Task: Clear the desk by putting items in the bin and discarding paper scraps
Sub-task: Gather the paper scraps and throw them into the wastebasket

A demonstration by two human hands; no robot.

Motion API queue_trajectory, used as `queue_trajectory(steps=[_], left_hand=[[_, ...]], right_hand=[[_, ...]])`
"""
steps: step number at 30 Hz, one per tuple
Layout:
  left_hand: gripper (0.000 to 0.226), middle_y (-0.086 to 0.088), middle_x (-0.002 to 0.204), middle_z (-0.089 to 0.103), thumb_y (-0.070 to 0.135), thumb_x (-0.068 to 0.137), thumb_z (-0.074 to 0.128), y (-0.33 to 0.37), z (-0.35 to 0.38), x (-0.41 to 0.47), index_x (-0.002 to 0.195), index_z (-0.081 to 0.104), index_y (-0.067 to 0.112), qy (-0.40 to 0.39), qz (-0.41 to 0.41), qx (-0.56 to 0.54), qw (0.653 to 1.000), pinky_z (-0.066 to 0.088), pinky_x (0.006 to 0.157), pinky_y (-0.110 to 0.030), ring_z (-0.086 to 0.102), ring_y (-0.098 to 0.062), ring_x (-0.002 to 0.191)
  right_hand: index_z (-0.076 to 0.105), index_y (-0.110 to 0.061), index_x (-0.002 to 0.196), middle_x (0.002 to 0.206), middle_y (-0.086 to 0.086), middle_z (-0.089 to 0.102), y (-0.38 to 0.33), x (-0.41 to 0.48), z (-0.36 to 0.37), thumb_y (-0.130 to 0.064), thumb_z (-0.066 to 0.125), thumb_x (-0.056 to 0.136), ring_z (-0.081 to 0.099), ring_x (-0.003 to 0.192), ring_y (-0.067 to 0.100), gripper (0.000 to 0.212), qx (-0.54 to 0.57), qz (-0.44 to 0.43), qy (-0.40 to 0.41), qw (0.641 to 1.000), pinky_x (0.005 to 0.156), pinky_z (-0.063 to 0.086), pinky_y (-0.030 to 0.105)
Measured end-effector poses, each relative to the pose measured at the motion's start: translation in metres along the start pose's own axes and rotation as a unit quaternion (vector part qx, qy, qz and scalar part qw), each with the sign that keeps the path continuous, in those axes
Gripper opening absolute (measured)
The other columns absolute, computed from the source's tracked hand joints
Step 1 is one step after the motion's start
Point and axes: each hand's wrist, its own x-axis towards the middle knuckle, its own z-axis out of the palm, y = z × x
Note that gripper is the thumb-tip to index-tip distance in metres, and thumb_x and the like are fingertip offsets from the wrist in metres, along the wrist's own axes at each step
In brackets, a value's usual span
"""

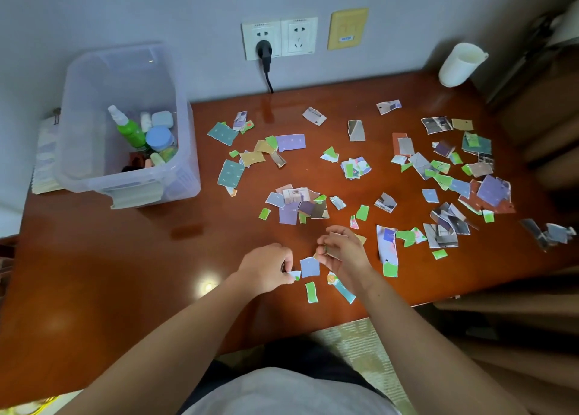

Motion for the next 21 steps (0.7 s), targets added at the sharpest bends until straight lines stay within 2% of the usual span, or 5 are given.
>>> queue_trajectory(steps=[3, 5, 11, 16, 21], left_hand=[[0.023, 0.008, 0.069, 0.044, 0.027, 0.085, 0.059, 0.004, -0.002, 0.002, 0.070, 0.042, 0.022, -0.012, -0.014, -0.106, 0.994, 0.033, 0.058, -0.025, 0.044, -0.011, 0.065], [0.022, 0.003, 0.064, 0.038, 0.020, 0.087, 0.053, 0.011, -0.007, 0.004, 0.070, 0.038, 0.015, -0.015, -0.056, -0.240, 0.969, 0.030, 0.056, -0.028, 0.038, -0.011, 0.059], [0.010, -0.010, 0.081, 0.061, 0.007, 0.091, 0.044, 0.033, -0.017, 0.007, 0.086, 0.048, 0.016, -0.023, -0.111, -0.446, 0.888, 0.048, 0.062, -0.026, 0.053, -0.018, 0.065], [0.026, -0.008, 0.086, 0.057, 0.002, 0.091, 0.043, 0.036, -0.015, 0.006, 0.104, 0.058, 0.018, -0.026, -0.098, -0.466, 0.879, 0.049, 0.063, -0.021, 0.053, -0.014, 0.072], [0.015, 0.008, 0.094, 0.056, 0.011, 0.090, 0.053, 0.034, -0.007, 0.009, 0.101, 0.060, 0.019, 0.015, -0.083, -0.370, 0.925, 0.045, 0.073, -0.014, 0.055, -0.009, 0.092]], right_hand=[[0.058, -0.013, 0.111, 0.076, 0.007, 0.053, 0.000, 0.005, -0.004, 0.000, 0.043, 0.092, 0.047, 0.062, 0.014, 0.028, -0.067, -0.008, 0.059, 0.996, 0.059, 0.045, 0.024], [0.058, -0.022, 0.117, 0.095, -0.001, 0.056, 0.002, 0.007, -0.008, -0.013, 0.046, 0.096, 0.050, 0.078, 0.011, 0.025, -0.225, -0.052, 0.079, 0.970, 0.061, 0.042, 0.018], [0.055, -0.027, 0.118, 0.112, -0.009, 0.060, 0.011, 0.000, -0.014, -0.029, 0.068, 0.084, 0.055, 0.085, 0.008, 0.037, -0.565, -0.138, 0.102, 0.807, 0.054, 0.039, 0.012], [0.053, -0.026, 0.113, 0.112, -0.005, 0.059, 0.014, 0.001, -0.009, -0.032, 0.076, 0.078, 0.059, 0.090, 0.013, 0.042, -0.612, -0.140, 0.114, 0.770, 0.057, 0.044, 0.019], [0.049, -0.027, 0.093, 0.097, -0.006, 0.058, 0.009, 0.001, -0.007, -0.036, 0.076, 0.078, 0.058, 0.079, 0.012, 0.032, -0.625, -0.141, 0.121, 0.758, 0.051, 0.036, 0.017]])
